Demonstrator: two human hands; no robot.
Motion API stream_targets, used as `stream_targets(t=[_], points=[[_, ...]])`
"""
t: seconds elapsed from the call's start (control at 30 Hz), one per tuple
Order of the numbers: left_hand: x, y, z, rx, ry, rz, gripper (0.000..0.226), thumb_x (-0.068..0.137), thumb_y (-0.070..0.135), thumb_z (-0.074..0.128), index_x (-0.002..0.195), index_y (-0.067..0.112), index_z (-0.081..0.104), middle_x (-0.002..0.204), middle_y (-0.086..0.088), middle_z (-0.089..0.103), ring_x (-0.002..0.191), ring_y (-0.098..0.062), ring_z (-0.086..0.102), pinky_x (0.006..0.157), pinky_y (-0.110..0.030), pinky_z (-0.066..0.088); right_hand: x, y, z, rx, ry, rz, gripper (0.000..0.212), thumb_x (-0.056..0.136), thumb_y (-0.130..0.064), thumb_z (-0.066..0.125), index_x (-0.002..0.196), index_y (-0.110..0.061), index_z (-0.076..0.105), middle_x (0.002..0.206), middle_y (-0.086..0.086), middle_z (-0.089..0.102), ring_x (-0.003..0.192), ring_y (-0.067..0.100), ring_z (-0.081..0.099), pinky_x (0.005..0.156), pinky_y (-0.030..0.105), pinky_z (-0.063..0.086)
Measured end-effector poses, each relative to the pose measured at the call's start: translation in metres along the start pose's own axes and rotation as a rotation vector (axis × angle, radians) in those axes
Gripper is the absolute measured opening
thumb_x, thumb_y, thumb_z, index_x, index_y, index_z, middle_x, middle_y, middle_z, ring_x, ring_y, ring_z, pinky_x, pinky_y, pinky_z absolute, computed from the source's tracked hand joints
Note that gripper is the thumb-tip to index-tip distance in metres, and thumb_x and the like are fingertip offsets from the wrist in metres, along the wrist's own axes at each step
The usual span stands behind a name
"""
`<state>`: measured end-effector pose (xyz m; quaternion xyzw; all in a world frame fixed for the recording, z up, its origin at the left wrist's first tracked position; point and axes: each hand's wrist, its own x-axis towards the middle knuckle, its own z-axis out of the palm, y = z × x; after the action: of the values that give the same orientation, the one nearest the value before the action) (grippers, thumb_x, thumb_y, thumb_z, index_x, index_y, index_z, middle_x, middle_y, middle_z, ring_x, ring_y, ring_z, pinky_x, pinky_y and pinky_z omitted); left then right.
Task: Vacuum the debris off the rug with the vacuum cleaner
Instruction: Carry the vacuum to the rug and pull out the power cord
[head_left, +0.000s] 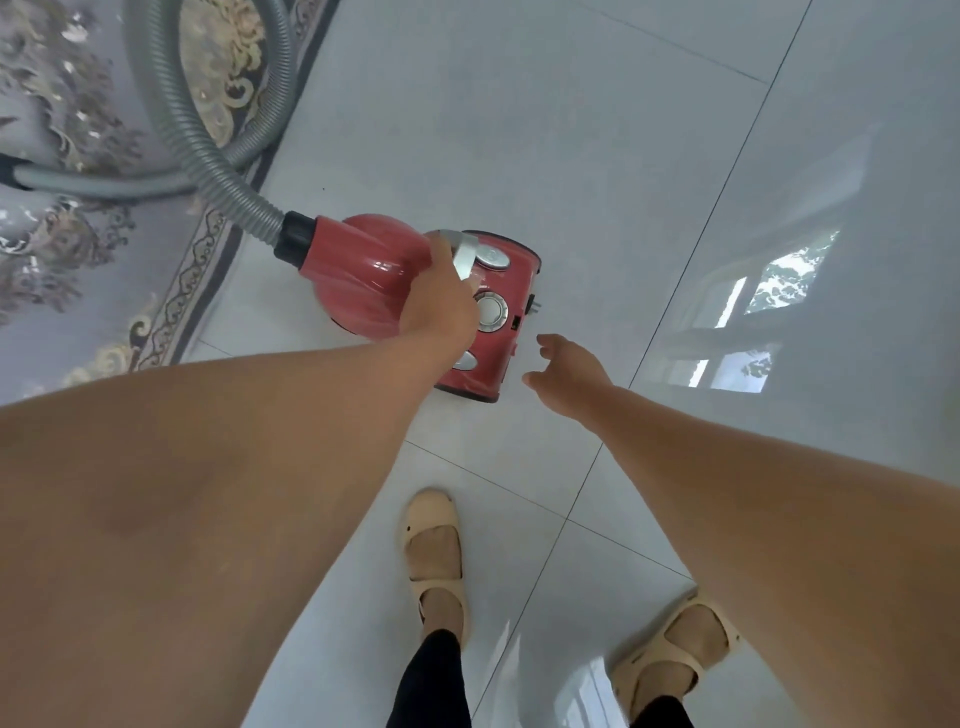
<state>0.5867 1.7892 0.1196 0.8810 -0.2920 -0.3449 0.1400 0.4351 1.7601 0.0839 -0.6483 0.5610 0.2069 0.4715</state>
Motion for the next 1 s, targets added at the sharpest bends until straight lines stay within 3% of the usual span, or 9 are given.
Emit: stream_targets(t=[0.1, 0.2, 0.3, 0.37, 0.5, 0.67, 0.83, 1.0], points=[[-0.005, -0.004, 0.003, -0.003, -0.007, 0.02, 0.053, 0.098, 0.01, 0.042, 0.146, 0.021, 0.023, 0.105, -0.013, 0.059, 0.089, -0.03, 0.058, 0.071, -0.038, 0.044, 0.003, -0.004, 0.006, -0.027, -0.001, -0.006, 0.062, 0.094, -0.02, 0.056, 0.15, -0.022, 0.031, 0.142, 0.0, 0.05, 0.121, 0.022, 0.054, 0.096, 0.032, 0.046], [-0.01, -0.014, 0.0, -0.013, -0.018, 0.024, 0.055, 0.097, 0.009, 0.044, 0.146, 0.022, 0.024, 0.108, -0.007, 0.06, 0.092, -0.025, 0.057, 0.072, -0.035, 0.041, 0.003, -0.006, 0.012, -0.043, -0.014, -0.007, 0.061, 0.094, -0.02, 0.056, 0.15, -0.022, 0.031, 0.141, 0.001, 0.051, 0.118, 0.022, 0.056, 0.096, 0.033, 0.048], [-0.015, -0.022, -0.003, 0.01, -0.008, 0.023, 0.044, 0.098, 0.016, 0.045, 0.14, 0.02, 0.03, 0.11, -0.009, 0.059, 0.096, -0.029, 0.058, 0.075, -0.04, 0.045, 0.004, -0.003, 0.014, -0.056, -0.017, -0.007, 0.062, 0.094, -0.021, 0.056, 0.15, -0.021, 0.031, 0.143, 0.001, 0.049, 0.121, 0.022, 0.055, 0.097, 0.033, 0.047], [-0.014, -0.025, -0.003, 0.049, 0.054, 0.061, 0.043, 0.096, 0.023, 0.052, 0.135, 0.017, 0.034, 0.118, -0.01, 0.055, 0.103, -0.031, 0.057, 0.085, -0.044, 0.047, 0.006, 0.0, 0.015, -0.061, -0.009, 0.003, 0.061, 0.094, -0.022, 0.057, 0.15, -0.021, 0.032, 0.145, 0.001, 0.047, 0.124, 0.023, 0.052, 0.099, 0.032, 0.045], [-0.001, -0.029, 0.004, 0.303, 0.241, 0.256, 0.053, 0.089, 0.035, 0.061, 0.134, 0.016, 0.04, 0.13, -0.007, 0.043, 0.119, -0.026, 0.04, 0.099, -0.034, 0.033, 0.016, 0.006, 0.017, -0.053, -0.003, 0.03, 0.06, 0.094, -0.022, 0.057, 0.149, -0.02, 0.034, 0.147, 0.001, 0.046, 0.127, 0.023, 0.05, 0.101, 0.034, 0.045], [0.024, -0.025, 0.027, 0.515, 0.242, 0.531, 0.035, 0.095, 0.035, 0.051, 0.123, 0.014, 0.054, 0.125, -0.003, 0.048, 0.118, -0.024, 0.041, 0.104, -0.034, 0.03, 0.035, 0.016, 0.022, -0.149, 0.016, -0.011, 0.058, 0.095, -0.02, 0.055, 0.149, -0.021, 0.034, 0.148, 0.002, 0.042, 0.131, 0.025, 0.046, 0.103, 0.035, 0.043], [0.035, -0.032, 0.036, 0.663, 0.357, 0.621, 0.014, 0.08, 0.011, 0.062, 0.093, 0.012, 0.068, 0.098, -0.004, 0.059, 0.095, -0.026, 0.054, 0.083, -0.035, 0.043, 0.063, 0.026, 0.026, -0.407, 0.017, -0.134, 0.06, 0.094, -0.015, 0.054, 0.15, -0.021, 0.033, 0.157, -0.005, 0.024, 0.138, 0.026, 0.029, 0.102, 0.038, 0.039], [0.032, -0.032, 0.043, 0.631, 0.376, 0.613, 0.027, 0.072, 0.001, 0.051, 0.092, 0.011, 0.066, 0.101, -0.005, 0.058, 0.098, -0.028, 0.053, 0.083, -0.035, 0.041, 0.095, 0.021, 0.035, -0.683, -0.006, -0.234, 0.068, 0.092, -0.015, 0.054, 0.152, -0.025, 0.025, 0.159, -0.008, 0.016, 0.138, 0.027, 0.026, 0.1, 0.042, 0.038]])
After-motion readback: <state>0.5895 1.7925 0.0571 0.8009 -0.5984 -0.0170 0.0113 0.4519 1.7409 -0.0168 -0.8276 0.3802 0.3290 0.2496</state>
